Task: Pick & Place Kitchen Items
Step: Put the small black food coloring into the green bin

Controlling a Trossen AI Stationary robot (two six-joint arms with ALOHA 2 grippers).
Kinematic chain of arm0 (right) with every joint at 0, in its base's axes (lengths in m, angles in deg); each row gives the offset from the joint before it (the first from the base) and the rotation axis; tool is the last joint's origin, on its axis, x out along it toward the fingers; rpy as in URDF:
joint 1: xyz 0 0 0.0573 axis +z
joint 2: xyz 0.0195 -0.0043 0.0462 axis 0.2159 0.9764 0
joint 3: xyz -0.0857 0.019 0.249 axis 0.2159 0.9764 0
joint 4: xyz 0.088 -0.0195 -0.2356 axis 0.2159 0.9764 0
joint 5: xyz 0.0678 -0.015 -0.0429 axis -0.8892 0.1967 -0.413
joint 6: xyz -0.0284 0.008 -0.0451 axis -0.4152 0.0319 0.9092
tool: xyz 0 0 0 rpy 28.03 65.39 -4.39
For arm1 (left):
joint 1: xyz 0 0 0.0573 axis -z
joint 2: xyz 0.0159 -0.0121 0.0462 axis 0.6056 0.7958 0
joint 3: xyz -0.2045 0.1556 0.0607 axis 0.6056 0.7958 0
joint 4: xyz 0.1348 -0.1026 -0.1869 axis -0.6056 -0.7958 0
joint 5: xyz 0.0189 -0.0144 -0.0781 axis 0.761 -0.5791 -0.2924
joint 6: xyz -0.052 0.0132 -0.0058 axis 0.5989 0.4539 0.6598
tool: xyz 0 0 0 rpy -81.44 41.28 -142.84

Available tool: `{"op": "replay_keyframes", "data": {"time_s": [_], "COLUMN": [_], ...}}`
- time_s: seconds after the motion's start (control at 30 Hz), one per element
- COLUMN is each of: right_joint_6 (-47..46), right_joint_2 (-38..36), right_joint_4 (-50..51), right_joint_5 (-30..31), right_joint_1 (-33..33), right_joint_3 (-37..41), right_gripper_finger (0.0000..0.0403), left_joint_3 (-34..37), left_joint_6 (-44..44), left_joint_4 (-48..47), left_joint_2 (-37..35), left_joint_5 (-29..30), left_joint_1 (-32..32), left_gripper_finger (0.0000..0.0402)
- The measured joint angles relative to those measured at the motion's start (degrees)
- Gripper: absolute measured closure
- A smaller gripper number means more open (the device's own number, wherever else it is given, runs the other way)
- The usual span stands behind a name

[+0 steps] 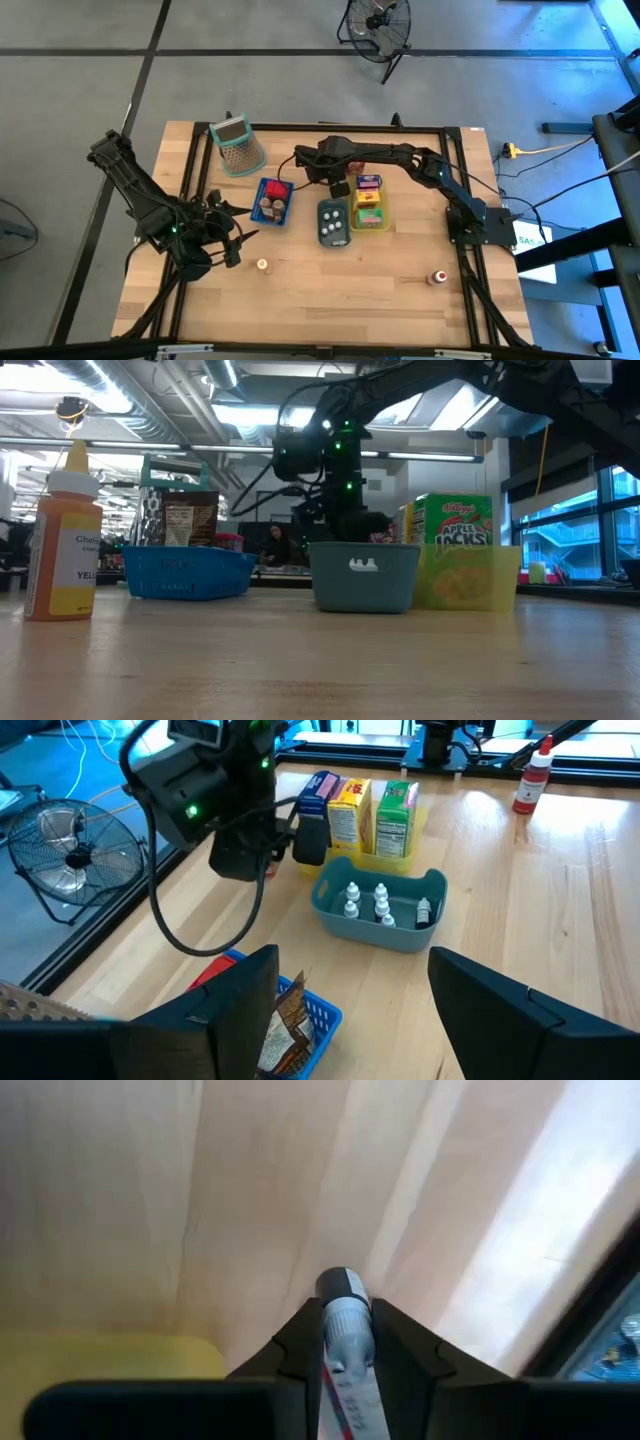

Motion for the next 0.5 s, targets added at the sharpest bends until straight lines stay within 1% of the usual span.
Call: {"op": "replay_keyframes", "data": {"time_s": [0.1,0.23,0.3,0.5], "right_joint_6": [-0.8,-1.6,-2.3,-4.4], "right_joint_2": [-0.1,-0.1,-0.1,-0.3], "right_joint_4": [2.0,5.3,7.3,12.1], "right_joint_5": [0.1,-0.2,-2.9,-14.0], "right_joint_1": [0.3,1.1,1.5,3.3], "right_joint_3": [-2.5,-7.6,-10.9,-19.1], "right_gripper_finger": [0.0333,0.0333,0.0334,0.0334], "left_joint_3": [0.0,0.0,0.0,0.0], "left_joint_6": [0.0,0.3,0.4,0.4], "left_joint_4": [0.0,0.0,0.0,0.0], "left_joint_2": [0.0,0.0,0.0,0.0], "left_joint_5": [0.0,-0.4,-1.1,-1.5], "left_joint_1": [0.0,0.0,0.0,0.0], "left_gripper_finger": [0.0149,0.0149,0.0149,0.0149]}}
